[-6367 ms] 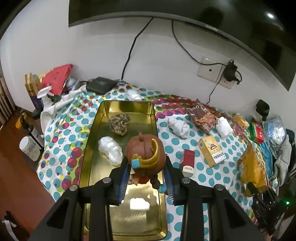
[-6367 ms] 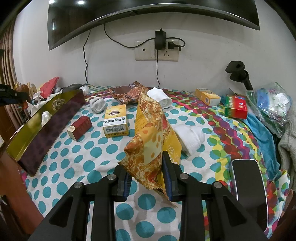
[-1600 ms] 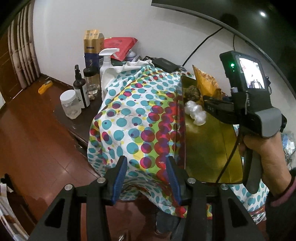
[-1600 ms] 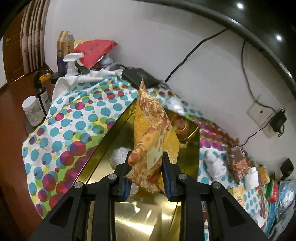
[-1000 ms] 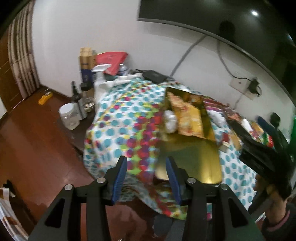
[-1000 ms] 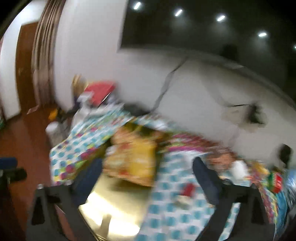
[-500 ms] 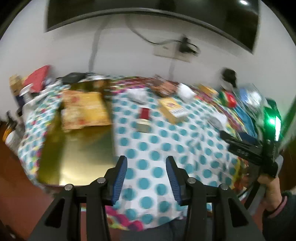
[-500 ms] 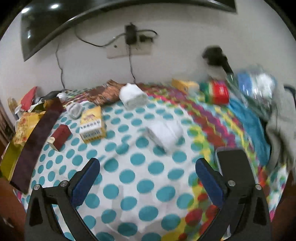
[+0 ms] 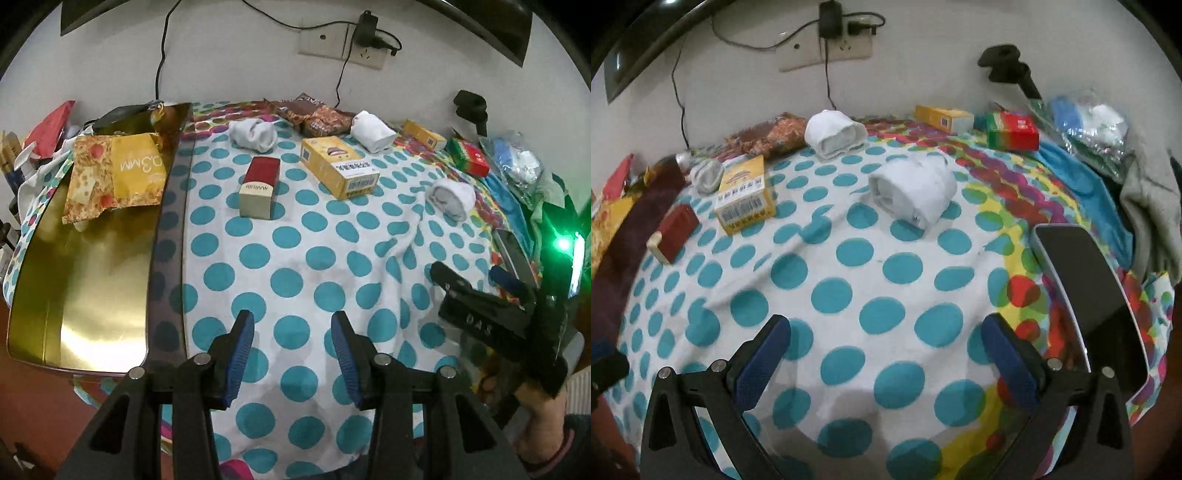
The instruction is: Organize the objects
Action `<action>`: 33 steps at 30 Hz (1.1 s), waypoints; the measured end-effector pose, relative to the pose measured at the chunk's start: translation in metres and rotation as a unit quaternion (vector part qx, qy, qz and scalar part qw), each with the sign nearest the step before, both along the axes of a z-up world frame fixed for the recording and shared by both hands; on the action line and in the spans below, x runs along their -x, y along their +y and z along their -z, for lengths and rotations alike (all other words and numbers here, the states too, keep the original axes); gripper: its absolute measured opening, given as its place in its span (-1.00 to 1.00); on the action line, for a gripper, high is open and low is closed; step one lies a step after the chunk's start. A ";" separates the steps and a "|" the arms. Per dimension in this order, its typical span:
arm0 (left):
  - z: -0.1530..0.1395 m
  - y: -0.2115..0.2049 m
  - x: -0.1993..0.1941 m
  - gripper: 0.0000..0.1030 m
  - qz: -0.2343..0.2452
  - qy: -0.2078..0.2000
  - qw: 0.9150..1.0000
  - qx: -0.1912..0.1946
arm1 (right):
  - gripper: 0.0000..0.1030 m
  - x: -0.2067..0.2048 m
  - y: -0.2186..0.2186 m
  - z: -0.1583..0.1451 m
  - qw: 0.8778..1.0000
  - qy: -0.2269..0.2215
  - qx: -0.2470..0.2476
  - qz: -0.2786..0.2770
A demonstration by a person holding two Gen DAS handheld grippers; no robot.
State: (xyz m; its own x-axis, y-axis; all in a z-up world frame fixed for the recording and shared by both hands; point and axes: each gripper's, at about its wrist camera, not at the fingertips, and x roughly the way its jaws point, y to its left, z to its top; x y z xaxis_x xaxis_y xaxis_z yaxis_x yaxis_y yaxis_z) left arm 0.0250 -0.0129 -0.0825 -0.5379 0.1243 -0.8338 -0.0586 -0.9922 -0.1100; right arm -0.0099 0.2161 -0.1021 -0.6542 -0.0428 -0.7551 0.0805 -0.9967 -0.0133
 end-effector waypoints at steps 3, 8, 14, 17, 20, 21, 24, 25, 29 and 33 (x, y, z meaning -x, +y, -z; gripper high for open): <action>0.004 -0.001 0.000 -0.14 -0.001 -0.007 1.000 -0.010 | 1.00 -0.009 0.002 0.002 1.000 0.015 0.003 0.002; 0.014 0.001 0.001 -0.14 -0.001 -0.022 1.000 -0.006 | 1.00 -0.018 0.001 0.004 0.998 0.027 0.004 0.048; 0.013 -0.001 0.000 -0.14 -0.006 -0.014 1.000 -0.004 | 1.00 -0.033 -0.001 0.007 0.996 0.071 0.005 0.054; 0.015 0.000 0.001 -0.14 -0.006 -0.022 1.000 -0.007 | 1.00 -0.035 -0.001 0.007 0.996 0.074 0.007 0.050; 0.014 0.001 -0.001 -0.14 -0.007 -0.020 1.000 -0.010 | 1.00 -0.037 -0.001 0.008 0.996 0.079 0.006 0.051; 0.013 0.002 0.000 -0.14 -0.008 -0.019 1.000 -0.007 | 1.00 -0.037 -0.002 0.008 0.995 0.081 0.004 0.051; 0.013 0.001 0.000 -0.14 -0.011 -0.019 1.000 -0.006 | 1.00 -0.037 -0.001 0.008 0.995 0.081 0.004 0.051; 0.012 0.001 0.000 -0.14 -0.013 -0.019 1.000 -0.006 | 1.00 -0.037 -0.002 0.008 0.995 0.081 0.003 0.051; 0.012 -0.001 0.001 -0.14 -0.018 -0.020 1.000 -0.003 | 1.00 -0.037 -0.002 0.008 0.995 0.081 0.004 0.052; 0.009 -0.002 0.005 -0.14 -0.024 -0.015 1.000 -0.001 | 1.00 -0.038 -0.001 0.008 0.995 0.081 0.005 0.051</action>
State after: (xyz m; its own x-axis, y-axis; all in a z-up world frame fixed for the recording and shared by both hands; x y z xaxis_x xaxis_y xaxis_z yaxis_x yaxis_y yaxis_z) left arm 0.0196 -0.0149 -0.0917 -0.5181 0.1005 -0.8494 -0.0070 -0.9935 -0.1133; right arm 0.0276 0.2147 -0.1105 -0.7691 0.0242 -0.6387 -0.0243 -0.9997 -0.0086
